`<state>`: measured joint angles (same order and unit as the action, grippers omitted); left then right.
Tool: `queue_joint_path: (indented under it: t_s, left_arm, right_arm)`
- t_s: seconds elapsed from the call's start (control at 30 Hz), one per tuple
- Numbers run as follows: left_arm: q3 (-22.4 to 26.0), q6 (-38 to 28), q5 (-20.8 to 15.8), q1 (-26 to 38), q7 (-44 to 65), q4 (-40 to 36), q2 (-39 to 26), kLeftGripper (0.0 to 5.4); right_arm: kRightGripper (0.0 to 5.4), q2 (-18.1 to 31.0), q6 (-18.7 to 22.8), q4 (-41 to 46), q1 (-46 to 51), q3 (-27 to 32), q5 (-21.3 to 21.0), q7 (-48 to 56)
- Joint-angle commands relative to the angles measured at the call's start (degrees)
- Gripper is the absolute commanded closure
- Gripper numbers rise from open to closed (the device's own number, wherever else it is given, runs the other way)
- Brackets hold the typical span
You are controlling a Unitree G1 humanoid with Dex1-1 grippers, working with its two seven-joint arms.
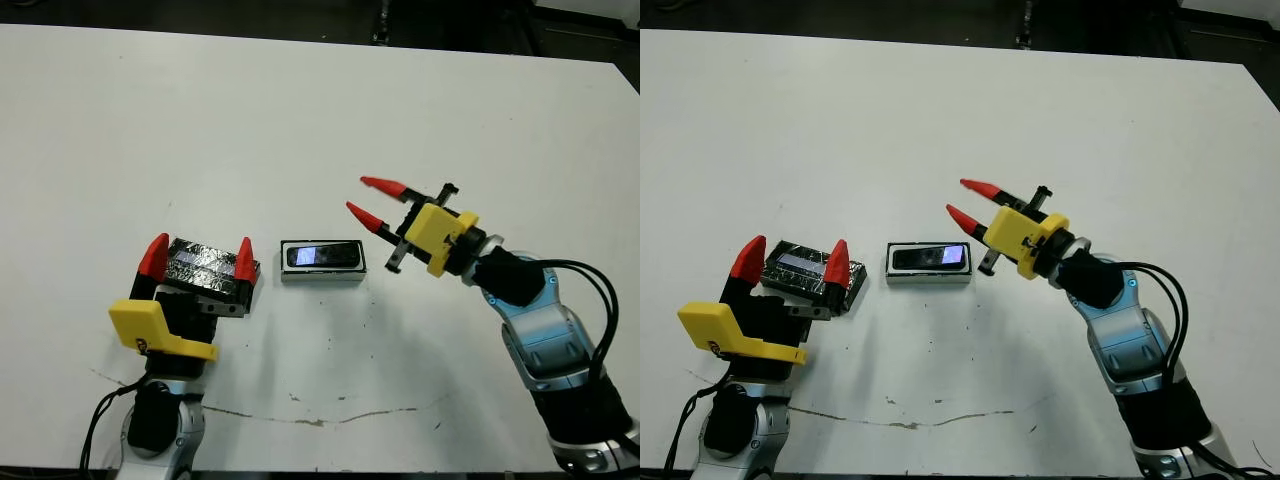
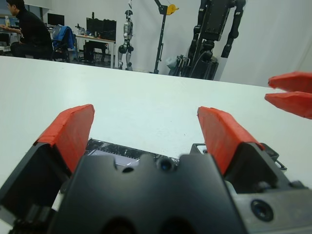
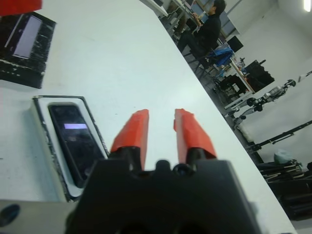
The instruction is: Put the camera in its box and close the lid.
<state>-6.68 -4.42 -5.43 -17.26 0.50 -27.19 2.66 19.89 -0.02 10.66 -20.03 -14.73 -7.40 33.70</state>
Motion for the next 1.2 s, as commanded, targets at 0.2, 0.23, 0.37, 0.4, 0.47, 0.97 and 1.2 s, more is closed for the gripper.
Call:
queue_joint_path:
  t_s: [0.2,0.23,0.37,0.4,0.47,0.97,1.2]
  left_arm:
    - [-0.08,0.56,0.41,-0.20,-0.14,-0.01,0.00,0.00]
    - [-0.11,0.66,0.54,-0.24,-0.22,-0.08,0.02,0.00]
    - [-0.15,0.45,0.32,-0.32,-0.17,-0.04,0.15,0.00]
    - [-0.17,0.52,0.33,-0.36,-0.19,-0.10,0.15,0.00]
    - [-0.19,0.54,0.52,-0.41,-0.32,-0.12,0.17,0.00]
    - [-0.14,1.25,-0.29,-0.88,-0.48,-0.80,0.39,0.00]
    - [-0.02,0.80,0.14,-0.76,-0.29,-0.60,0.08,0.00]
  right_arm:
    - [5.37,0.27,2.35,-3.24,0.37,-3.76,-0.63,2.05]
    - [5.39,0.38,2.55,-3.40,0.53,-4.12,-0.73,2.25]
    - [5.39,1.14,1.35,-4.95,1.95,-6.07,-1.73,2.93]
    - [5.39,1.34,1.49,-5.19,2.28,-6.48,-1.98,3.19]
    - [5.39,1.65,1.58,-5.90,3.22,-7.06,-2.38,3.47]
    - [5.39,7.64,1.47,-7.13,8.68,-7.51,-3.90,5.60]
    - [5.39,7.71,2.61,4.91,13.48,2.03,5.78,4.32]
